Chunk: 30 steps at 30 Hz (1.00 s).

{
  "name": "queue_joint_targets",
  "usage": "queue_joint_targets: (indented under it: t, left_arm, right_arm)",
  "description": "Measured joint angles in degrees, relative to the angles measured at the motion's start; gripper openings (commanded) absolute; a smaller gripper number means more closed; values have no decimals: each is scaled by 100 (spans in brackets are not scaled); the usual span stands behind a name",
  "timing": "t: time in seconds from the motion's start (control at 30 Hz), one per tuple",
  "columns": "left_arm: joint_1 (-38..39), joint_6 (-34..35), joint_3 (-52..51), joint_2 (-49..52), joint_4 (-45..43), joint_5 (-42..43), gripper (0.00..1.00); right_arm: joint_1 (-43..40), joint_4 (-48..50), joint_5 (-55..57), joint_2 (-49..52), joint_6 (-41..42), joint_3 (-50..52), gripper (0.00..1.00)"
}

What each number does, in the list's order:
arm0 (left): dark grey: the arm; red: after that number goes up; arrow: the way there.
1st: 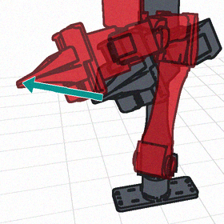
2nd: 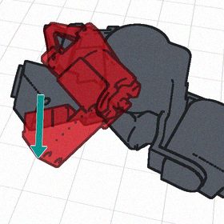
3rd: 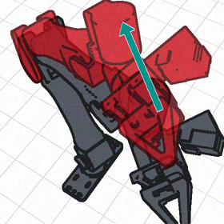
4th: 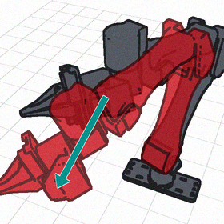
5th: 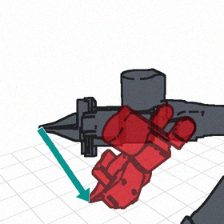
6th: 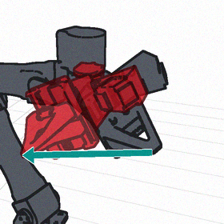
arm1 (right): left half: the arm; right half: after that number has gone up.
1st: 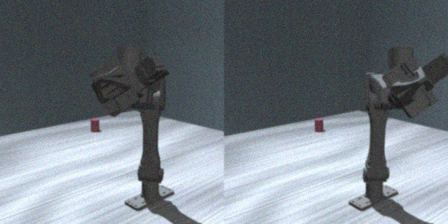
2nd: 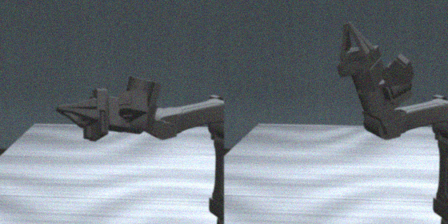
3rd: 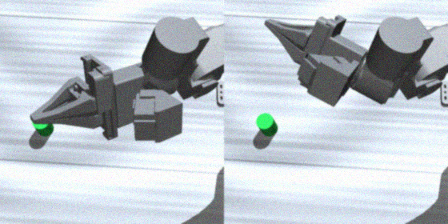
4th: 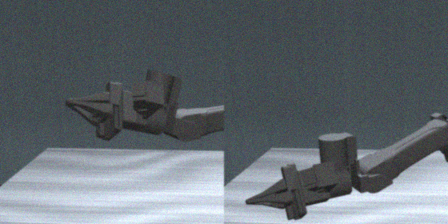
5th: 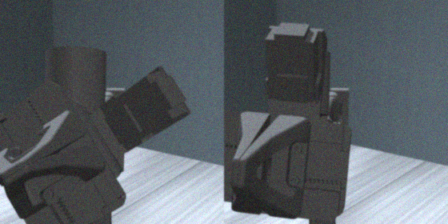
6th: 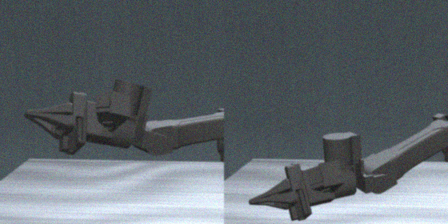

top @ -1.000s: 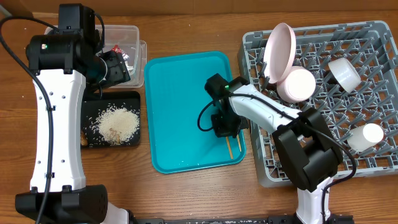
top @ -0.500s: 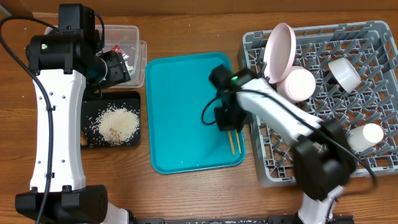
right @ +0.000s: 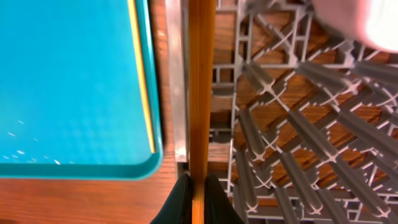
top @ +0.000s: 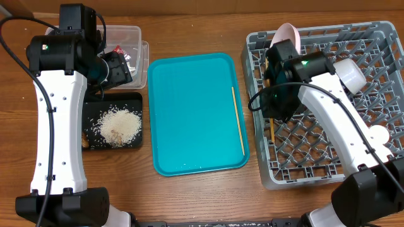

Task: Sort waste into correct bins and load items into the dishwasher
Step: 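Grasp one chopstick with the right gripper and carry it to the rack, then return the right gripper to the teal tray and grasp the second chopstick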

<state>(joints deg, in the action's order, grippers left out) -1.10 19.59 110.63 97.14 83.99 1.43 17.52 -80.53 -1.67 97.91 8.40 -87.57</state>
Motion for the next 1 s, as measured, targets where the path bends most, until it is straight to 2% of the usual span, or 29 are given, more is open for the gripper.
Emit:
queue_joint_targets:
  t: [0.3, 0.47, 0.57, 0.7, 0.83, 0.9, 1.0]
  left_arm:
    - [-2, 0, 0, 0, 0, 0, 70]
    - [0, 0, 0, 0, 2, 0, 70]
    - [0, -2, 0, 0, 2, 0, 70]
    - [0, -2, 0, 0, 0, 0, 70]
    - [0, 0, 0, 0, 2, 0, 70]
    - [0, -2, 0, 0, 0, 0, 70]
    - [-2, 0, 0, 0, 0, 0, 70]
  right_arm:
    - [4, 483, 61, 11, -179, 970, 5]
    - [4, 496, 79, 15, -210, 1093, 32]
    - [9, 479, 125, 15, -227, 1091, 37]
    - [9, 317, 177, 15, -232, 835, 39]
    - [61, 308, 190, 13, -157, 131, 39]
    - [190, 417, 190, -4, -116, -210, 46]
    - [509, 691, 190, -42, -15, -382, 49]
